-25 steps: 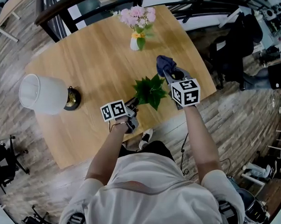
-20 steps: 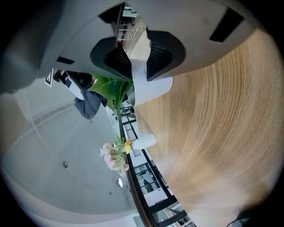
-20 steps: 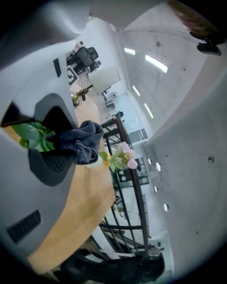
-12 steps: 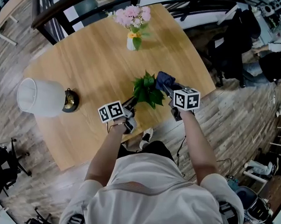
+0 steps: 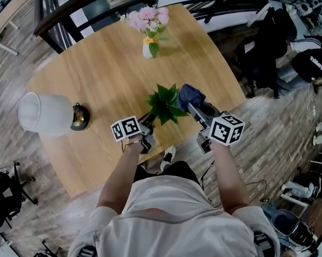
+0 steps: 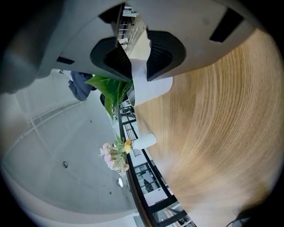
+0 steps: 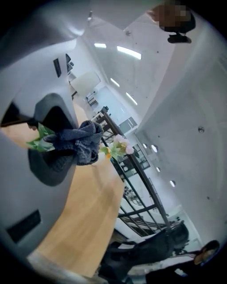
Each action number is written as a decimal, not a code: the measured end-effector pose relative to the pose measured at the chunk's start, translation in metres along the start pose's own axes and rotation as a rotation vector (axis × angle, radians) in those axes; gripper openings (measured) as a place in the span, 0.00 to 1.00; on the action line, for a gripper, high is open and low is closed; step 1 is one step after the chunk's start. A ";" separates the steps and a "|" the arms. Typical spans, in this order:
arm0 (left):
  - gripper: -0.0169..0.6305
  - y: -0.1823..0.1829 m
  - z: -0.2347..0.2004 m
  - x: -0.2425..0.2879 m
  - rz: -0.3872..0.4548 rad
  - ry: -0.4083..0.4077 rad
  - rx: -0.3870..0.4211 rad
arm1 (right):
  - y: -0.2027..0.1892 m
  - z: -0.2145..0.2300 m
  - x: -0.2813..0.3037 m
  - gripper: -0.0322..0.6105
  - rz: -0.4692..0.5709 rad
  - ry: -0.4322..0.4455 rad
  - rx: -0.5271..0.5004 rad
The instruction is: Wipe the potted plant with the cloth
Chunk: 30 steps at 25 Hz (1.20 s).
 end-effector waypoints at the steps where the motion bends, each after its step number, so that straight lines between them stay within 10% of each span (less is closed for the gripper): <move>1: 0.19 0.000 0.000 0.000 0.000 0.000 0.000 | -0.008 0.000 0.003 0.26 -0.040 0.019 0.032; 6: 0.19 0.001 -0.001 0.000 0.000 -0.003 0.009 | -0.049 0.035 0.021 0.26 -0.199 -0.044 0.176; 13: 0.19 0.001 -0.002 0.001 -0.001 -0.007 0.008 | -0.056 0.066 -0.003 0.26 -0.098 -0.356 0.077; 20: 0.19 0.002 -0.002 0.000 -0.001 -0.006 0.008 | -0.030 -0.015 -0.022 0.26 0.106 -0.074 -0.029; 24: 0.19 0.001 -0.002 0.000 0.000 -0.005 0.007 | -0.040 -0.047 0.010 0.26 -0.034 0.134 -0.010; 30: 0.19 0.001 -0.003 0.002 0.001 -0.011 0.000 | -0.072 -0.034 0.050 0.26 -0.303 0.167 -0.028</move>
Point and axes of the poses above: the fingertips, and each gripper's own axes: x forward along the fingers, z to its right, y out of its top, the point moved 10 cm from there along -x, backward along the fingers, and after that the axes turned 11 degrees about x, right-handed, at the moved point
